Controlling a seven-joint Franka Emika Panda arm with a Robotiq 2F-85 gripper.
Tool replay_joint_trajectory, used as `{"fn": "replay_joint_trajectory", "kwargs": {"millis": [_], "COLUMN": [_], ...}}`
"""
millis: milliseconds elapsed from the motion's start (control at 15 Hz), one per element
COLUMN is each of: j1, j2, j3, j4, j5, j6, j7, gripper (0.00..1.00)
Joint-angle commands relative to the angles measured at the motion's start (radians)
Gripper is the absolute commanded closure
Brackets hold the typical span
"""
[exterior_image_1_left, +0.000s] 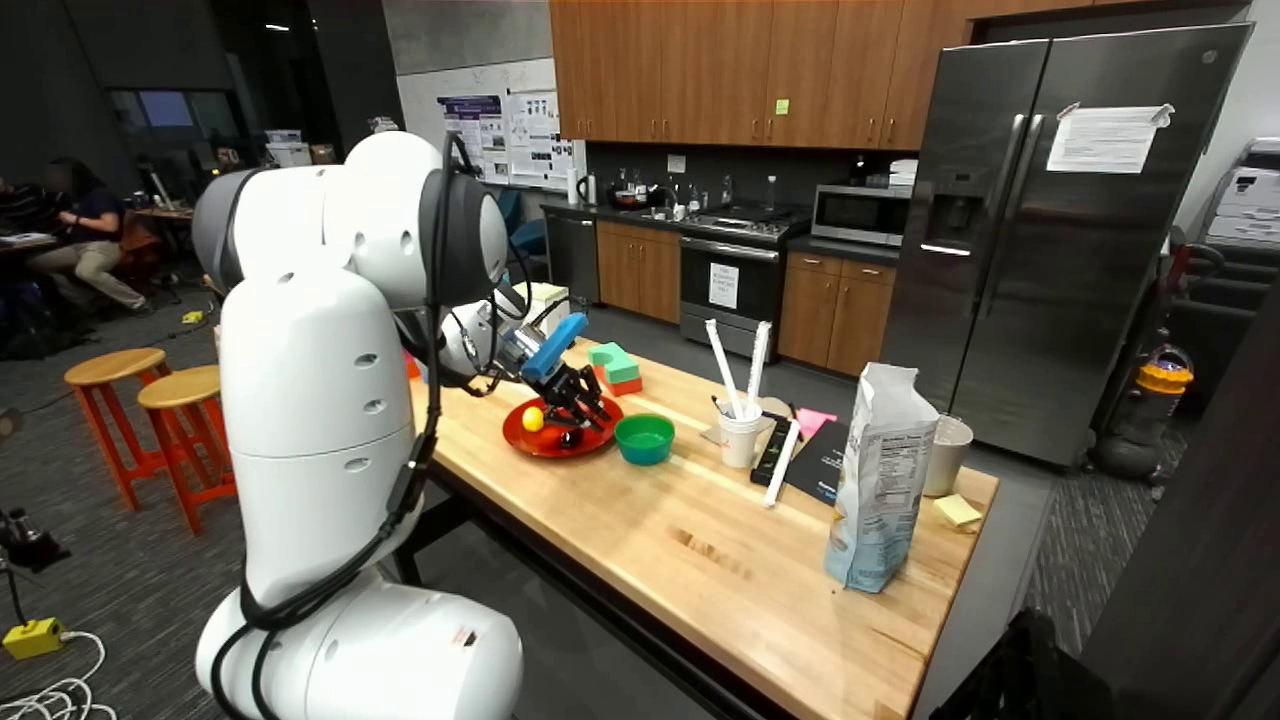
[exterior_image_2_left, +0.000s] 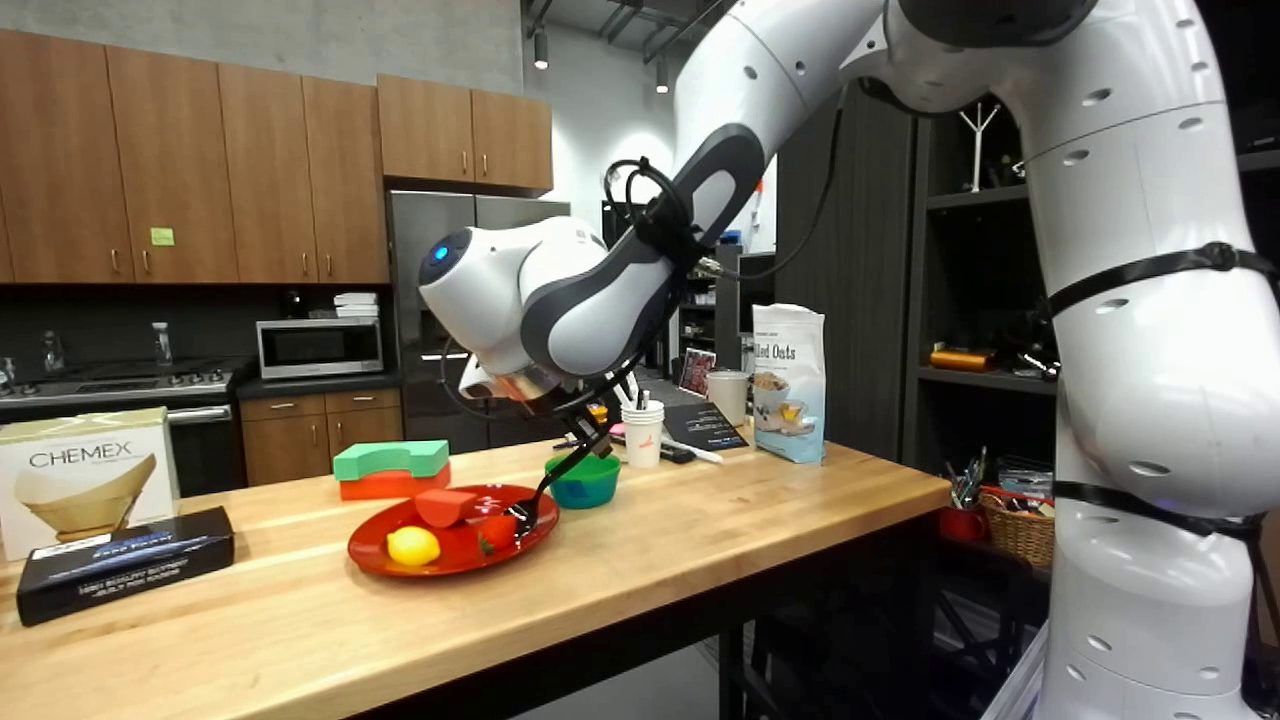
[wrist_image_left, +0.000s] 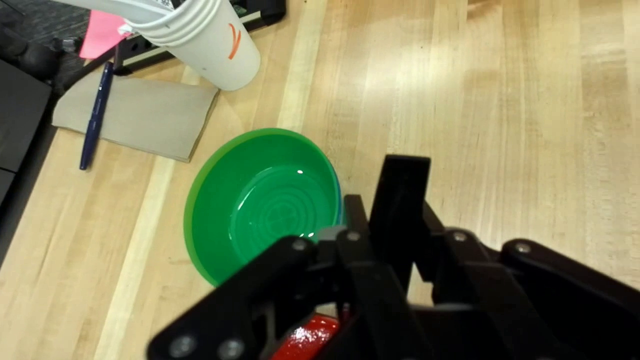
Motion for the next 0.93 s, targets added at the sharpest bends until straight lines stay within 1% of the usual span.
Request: {"fn": "replay_joint_trajectory", "kwargs": {"millis": [0,200,400,533,667,733,867], "j1": [-0.009,-0.021,-0.027,-0.027,-0.02,-0.015,-0.016], "j2": [-0.011,-0.004,0.005,0.011,0.017,0.01,0.015], "j3": [0.001,-0.002,-0.008,-0.011,-0.019,-0.014,-0.016], "j4": [0.028,0.041,0.051,0.058,0.065,0.05,0.057], "j5": [0.073,0.134,0.174,0.18,0.144,0.155,0.154], "j6": [-0.03,0.006,0.045,0.071,0.086,0.069,0.076], "j7": [-0.102,-0.15,-0.153,-0.144,-0.105,-0.12,-0.115], "gripper": [0.94,0.94,0.94,0.94,0.94,0.75,0.75]}}
